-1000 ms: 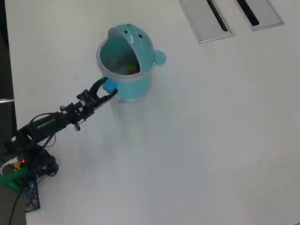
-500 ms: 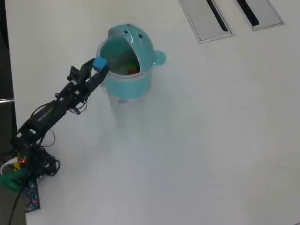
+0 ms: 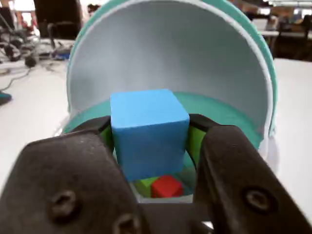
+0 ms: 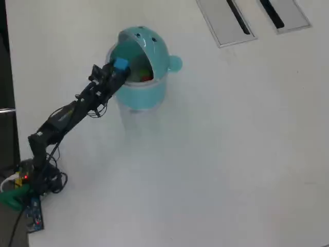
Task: Grasp RGB lego blocks and put them in the bin one by one.
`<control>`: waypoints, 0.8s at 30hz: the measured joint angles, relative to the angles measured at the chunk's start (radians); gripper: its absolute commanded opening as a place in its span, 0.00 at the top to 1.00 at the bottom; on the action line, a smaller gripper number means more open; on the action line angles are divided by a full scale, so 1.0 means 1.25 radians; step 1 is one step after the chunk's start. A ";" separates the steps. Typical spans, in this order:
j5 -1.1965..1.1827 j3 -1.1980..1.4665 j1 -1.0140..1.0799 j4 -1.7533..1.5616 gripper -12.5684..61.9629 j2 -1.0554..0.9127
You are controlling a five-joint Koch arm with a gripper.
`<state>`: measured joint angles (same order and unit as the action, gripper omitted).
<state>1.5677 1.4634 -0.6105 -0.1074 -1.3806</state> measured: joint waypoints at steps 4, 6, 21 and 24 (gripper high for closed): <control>0.000 -0.072 0.001 0.000 0.63 0.031; 0.000 -0.083 0.004 -0.001 0.63 0.053; 0.092 -0.133 0.005 -0.001 0.49 0.091; 0.110 -0.120 0.004 -0.001 0.49 0.083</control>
<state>1.7058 1.3131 -0.6059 -0.1089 -1.2763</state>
